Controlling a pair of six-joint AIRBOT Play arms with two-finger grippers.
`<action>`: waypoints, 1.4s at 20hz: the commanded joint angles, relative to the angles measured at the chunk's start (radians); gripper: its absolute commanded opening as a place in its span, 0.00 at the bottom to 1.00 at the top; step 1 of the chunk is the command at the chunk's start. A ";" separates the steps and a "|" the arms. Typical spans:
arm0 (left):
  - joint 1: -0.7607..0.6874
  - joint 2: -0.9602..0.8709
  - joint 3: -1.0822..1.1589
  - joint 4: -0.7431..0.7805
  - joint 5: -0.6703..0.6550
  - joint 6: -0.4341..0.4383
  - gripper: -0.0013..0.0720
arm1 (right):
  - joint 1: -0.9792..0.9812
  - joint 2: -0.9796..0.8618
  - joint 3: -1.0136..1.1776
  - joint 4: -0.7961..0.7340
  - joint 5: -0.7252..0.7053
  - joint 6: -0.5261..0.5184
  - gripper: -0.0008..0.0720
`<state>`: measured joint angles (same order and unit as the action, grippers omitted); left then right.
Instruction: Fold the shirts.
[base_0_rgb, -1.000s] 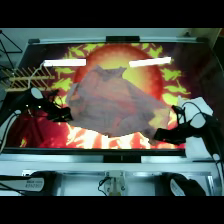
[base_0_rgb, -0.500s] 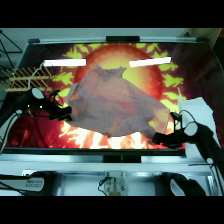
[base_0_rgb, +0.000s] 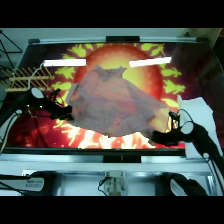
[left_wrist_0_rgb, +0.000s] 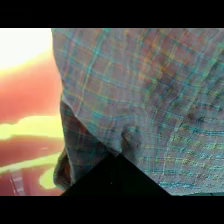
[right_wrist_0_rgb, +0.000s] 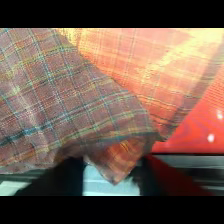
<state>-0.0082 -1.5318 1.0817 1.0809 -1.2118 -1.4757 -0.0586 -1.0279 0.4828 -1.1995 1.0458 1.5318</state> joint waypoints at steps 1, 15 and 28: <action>0.000 0.008 0.006 -0.008 -0.001 0.002 0.05 | 0.000 -0.062 -0.001 0.052 0.000 -0.034 0.19; 0.004 0.415 0.827 0.039 0.089 0.051 0.05 | -0.001 0.410 0.743 -0.278 0.004 -0.176 0.08; 0.003 0.698 0.983 0.181 0.241 -0.022 0.05 | -0.001 0.536 1.003 -0.328 -0.132 -0.154 0.08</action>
<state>-0.0051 -0.8593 2.0727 1.1667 -0.9306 -1.4929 -0.0589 -0.4824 1.4670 -1.4864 0.8368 1.3651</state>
